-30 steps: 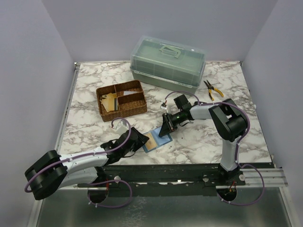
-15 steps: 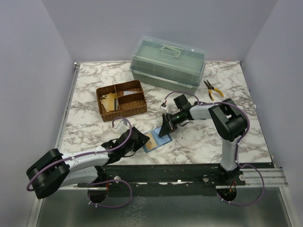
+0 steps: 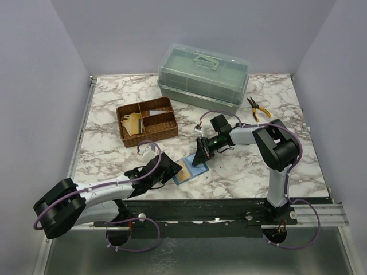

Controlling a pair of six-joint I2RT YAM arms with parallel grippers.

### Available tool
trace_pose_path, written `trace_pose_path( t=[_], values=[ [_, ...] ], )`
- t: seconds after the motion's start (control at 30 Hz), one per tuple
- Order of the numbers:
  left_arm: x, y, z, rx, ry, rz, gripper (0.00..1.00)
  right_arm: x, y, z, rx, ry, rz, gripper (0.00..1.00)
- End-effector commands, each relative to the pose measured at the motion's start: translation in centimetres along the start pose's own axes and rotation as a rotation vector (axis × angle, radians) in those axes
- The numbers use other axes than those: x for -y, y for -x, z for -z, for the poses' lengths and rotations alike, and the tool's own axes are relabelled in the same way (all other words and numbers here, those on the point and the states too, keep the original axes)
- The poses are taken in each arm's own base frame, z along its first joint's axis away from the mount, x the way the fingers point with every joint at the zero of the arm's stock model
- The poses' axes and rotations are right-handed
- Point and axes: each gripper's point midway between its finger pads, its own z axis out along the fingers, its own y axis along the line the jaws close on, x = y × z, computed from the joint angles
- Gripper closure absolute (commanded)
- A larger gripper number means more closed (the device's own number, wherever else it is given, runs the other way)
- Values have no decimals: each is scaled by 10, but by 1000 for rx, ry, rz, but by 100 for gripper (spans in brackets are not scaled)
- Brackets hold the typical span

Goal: Take the credit cards out of the card holder
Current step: Remove the credit card from the card holder.

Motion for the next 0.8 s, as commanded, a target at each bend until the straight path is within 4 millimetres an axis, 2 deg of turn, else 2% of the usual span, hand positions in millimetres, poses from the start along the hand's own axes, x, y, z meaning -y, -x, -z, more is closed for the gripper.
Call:
trace_pose_path(
  t=[0.0, 0.3, 0.5, 0.77],
  values=[
    [8, -4, -3, -28, -16, -9, 44, 14, -10, -8, -35, -45, -6, 74],
    [14, -5, -6, -32, -59, 3, 46, 6, -12, -10, -48, -9, 3, 74],
    [13, -5, -8, -28, -63, 11, 47, -12, -13, -8, -56, 88, 3, 70],
    [-13, -7, -12, -28, -2, 32, 47, -41, -2, 3, -29, 166, 79, 65]
  ],
)
